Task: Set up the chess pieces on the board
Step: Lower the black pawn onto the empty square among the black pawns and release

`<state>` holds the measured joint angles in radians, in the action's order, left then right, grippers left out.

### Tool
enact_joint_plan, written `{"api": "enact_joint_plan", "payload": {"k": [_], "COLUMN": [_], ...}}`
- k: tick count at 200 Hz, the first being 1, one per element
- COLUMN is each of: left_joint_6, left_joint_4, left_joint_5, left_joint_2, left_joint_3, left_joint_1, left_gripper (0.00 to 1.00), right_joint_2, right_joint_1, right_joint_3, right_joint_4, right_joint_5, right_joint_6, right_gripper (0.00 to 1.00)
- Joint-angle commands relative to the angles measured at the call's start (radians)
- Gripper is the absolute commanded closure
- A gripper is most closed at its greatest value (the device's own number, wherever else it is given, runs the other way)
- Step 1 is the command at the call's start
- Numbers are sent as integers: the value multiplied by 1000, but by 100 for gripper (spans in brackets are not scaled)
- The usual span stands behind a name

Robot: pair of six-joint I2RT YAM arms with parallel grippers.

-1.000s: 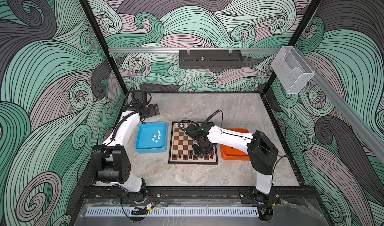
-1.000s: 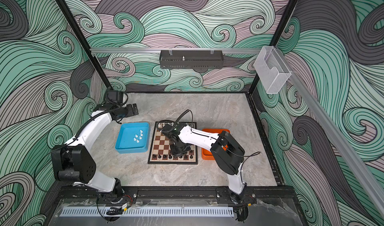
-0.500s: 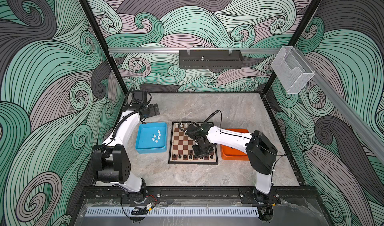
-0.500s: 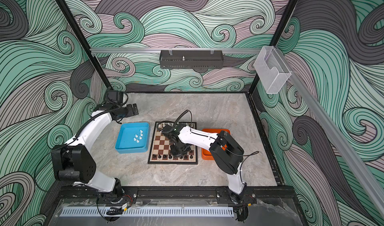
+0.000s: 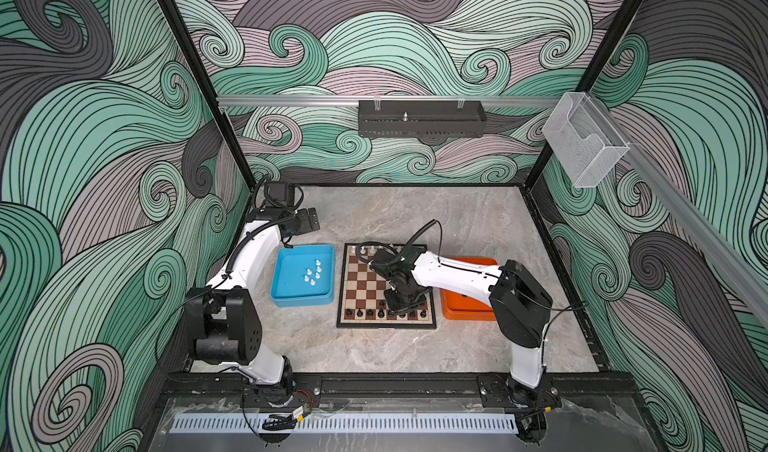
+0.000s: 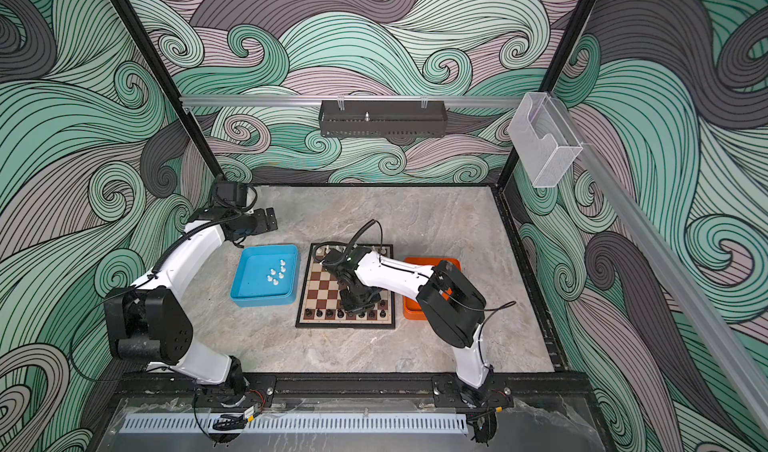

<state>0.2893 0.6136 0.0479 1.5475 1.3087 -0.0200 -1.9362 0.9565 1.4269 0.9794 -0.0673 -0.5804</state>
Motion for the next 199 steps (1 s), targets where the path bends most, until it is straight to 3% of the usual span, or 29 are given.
{"api": "enact_joint_plan", "payload": {"k": [1, 199], "left_joint_6": [12, 13], "left_joint_4": [17, 18], "left_joint_5": [-9, -13], "left_joint_2": [9, 12], "left_joint_3": [38, 39], "left_joint_1": [3, 3], "left_gripper": [1, 1], "right_joint_2": [-20, -29], "right_joint_1": [5, 4], "right_joint_3": [24, 25], "right_joint_4": [11, 12], "right_joint_5": [15, 27], "right_joint_6": [-3, -2], "right_gripper": [84, 81]}}
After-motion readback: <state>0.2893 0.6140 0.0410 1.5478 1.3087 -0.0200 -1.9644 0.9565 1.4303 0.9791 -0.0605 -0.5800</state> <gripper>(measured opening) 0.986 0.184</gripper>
